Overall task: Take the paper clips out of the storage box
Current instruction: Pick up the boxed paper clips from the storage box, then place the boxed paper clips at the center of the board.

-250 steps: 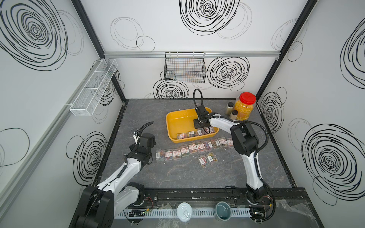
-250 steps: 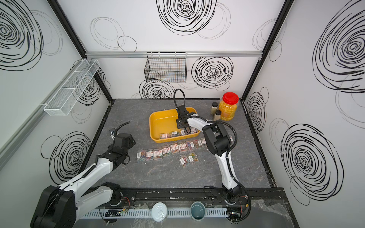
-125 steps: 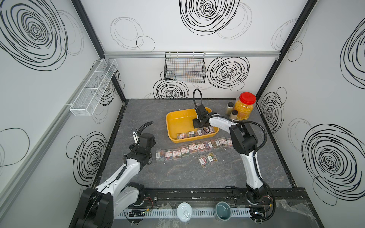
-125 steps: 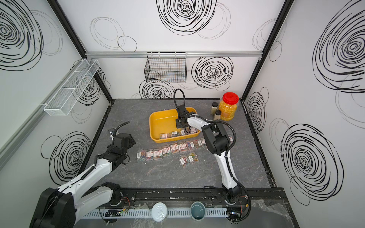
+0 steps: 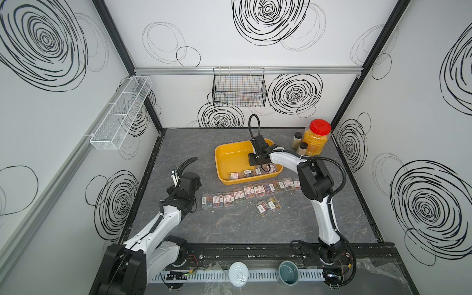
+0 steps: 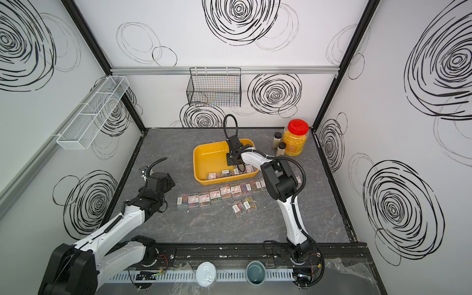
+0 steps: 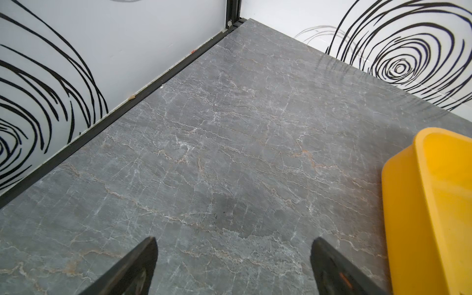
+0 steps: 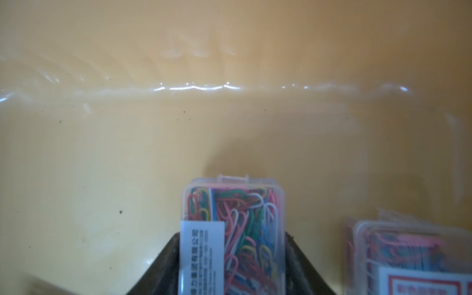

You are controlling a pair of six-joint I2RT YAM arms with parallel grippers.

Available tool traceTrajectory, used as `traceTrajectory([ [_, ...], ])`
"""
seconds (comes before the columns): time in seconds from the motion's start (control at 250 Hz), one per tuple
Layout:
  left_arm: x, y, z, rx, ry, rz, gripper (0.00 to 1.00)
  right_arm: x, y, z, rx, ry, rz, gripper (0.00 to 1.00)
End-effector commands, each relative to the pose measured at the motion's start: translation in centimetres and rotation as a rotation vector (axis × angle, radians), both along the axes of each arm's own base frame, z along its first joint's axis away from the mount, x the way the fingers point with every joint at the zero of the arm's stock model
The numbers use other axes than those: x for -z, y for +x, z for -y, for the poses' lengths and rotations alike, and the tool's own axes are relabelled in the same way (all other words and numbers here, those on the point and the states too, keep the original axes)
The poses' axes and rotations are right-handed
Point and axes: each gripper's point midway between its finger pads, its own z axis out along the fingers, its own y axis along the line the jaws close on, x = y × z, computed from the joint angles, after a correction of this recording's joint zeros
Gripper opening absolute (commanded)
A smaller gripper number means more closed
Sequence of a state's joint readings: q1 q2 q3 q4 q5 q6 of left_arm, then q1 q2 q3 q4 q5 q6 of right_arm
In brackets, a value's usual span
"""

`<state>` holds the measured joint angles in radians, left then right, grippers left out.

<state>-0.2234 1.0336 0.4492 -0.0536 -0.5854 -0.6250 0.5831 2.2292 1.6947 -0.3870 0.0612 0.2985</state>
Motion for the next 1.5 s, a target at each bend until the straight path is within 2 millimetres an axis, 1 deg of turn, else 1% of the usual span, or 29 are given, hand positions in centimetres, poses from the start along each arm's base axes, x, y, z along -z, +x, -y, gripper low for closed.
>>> traceTrajectory([
  [0.0,-0.9,0.2,-0.3,-0.026,0.001,0.038,0.97,-6.6,0.9,-1.1,0.001,0.077,0.107,0.53],
  [0.172,-1.0,0.0,-0.5,-0.036,0.0,0.048,0.97,-9.0,0.2,-0.5,0.005,0.095,0.152,0.52],
  [0.284,-1.3,-0.1,-0.4,-0.022,-0.007,0.071,0.97,-10.7,-0.9,0.3,0.016,0.116,0.187,0.51],
  [0.348,-1.4,-0.2,-0.3,-0.015,-0.01,0.086,0.98,-11.7,-1.9,1.0,0.022,0.13,0.207,0.51],
  [0.448,-1.5,-0.3,-0.3,-0.014,-0.012,0.093,0.99,-13.2,-3.6,2.7,0.044,0.138,0.245,0.51],
  [0.587,-1.6,-0.4,-0.5,-0.025,-0.011,0.097,1.0,-14.2,-6.8,6.1,0.098,0.126,0.301,0.5],
  [0.643,-1.5,-0.4,-0.5,-0.027,-0.011,0.094,1.0,-14.2,-8.3,7.6,0.128,0.13,0.319,0.5],
  [0.779,-1.6,-0.5,-0.6,-0.031,-0.011,0.096,1.0,-13.5,-12.2,10.9,0.183,0.141,0.359,0.5],
  [0.895,-1.6,-0.8,-0.7,-0.042,-0.011,0.099,0.99,-12.1,-15.5,13.1,0.224,0.138,0.367,0.49],
  [0.975,-1.7,-0.9,-0.8,-0.049,-0.012,0.103,0.99,-10.7,-17.5,14.3,0.247,0.13,0.356,0.49],
  [1.115,-1.5,-1.0,-0.9,-0.053,-0.011,0.095,0.99,-7.9,-20.2,15.5,0.266,0.13,0.318,0.49],
  [1.227,-1.3,-1.0,-0.9,-0.056,-0.011,0.085,0.99,-5.8,-21.8,16.5,0.292,0.133,0.298,0.49],
  [1.331,-1.4,-1.1,-1.0,-0.061,-0.014,0.087,0.99,-5.4,-22.6,15.7,0.258,0.192,0.278,0.49],
  [1.415,-1.4,-1.3,-1.0,-0.067,-0.015,0.09,0.99,-4.8,-22.9,15.8,0.286,0.215,0.258,0.49],
  [1.498,-1.4,-1.4,-1.2,-0.075,-0.015,0.094,0.99,-4.1,-23.1,15.3,0.286,0.238,0.241,0.48],
])
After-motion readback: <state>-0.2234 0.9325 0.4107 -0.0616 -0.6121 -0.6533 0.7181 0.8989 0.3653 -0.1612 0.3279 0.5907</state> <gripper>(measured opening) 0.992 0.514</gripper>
